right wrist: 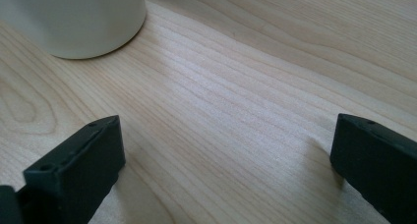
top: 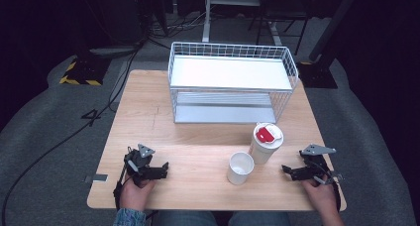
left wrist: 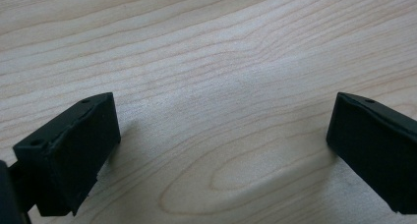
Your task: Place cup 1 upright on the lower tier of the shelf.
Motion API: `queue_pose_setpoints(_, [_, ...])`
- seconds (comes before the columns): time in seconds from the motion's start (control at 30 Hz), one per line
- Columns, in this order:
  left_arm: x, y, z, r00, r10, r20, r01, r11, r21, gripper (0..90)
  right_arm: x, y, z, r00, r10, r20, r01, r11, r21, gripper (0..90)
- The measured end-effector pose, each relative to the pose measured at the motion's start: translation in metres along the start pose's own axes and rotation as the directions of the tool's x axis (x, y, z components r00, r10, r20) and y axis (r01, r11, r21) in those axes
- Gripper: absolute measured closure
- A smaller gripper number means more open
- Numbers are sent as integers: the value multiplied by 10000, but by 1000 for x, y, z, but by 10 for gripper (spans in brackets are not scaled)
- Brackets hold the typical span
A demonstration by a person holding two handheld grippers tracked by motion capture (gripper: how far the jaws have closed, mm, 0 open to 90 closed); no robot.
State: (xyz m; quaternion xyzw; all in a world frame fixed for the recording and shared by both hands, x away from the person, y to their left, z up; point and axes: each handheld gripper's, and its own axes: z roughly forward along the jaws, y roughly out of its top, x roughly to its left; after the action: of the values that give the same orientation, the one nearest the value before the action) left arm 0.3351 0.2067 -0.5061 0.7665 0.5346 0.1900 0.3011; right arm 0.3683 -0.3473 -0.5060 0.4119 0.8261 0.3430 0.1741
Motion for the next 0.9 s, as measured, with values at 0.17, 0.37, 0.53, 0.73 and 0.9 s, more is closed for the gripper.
queue_pose_setpoints(0.17, [0, 0, 0, 10000, -7, -8, 7, 10000, -1, 3, 0, 0, 0, 10000, 25, 17, -25, 10000, -3, 2])
queue_pose_setpoints(0.37, [0, 0, 0, 9999, 113, 80, -113, 9999, -12, 2, 0, 0, 0, 10000, 58, 48, -58, 10000, -1, 2])
queue_pose_setpoints(0.53, [0, 1, 1, 9998, 154, 148, -154, 9999, -25, 2, 1, 0, 0, 10000, 60, 54, -60, 10000, -2, 2])
queue_pose_setpoints(0.73, [0, 1, 1, 9997, 180, 158, -180, 9998, -24, 2, 1, 0, 0, 9999, 80, 77, -80, 10000, -2, 2])
queue_pose_setpoints(0.9, [0, 2, -2, 9997, 121, 221, -121, 9999, 3, 43, 1, 0, 0, 9999, 119, 98, -119, 9999, -19, 3])
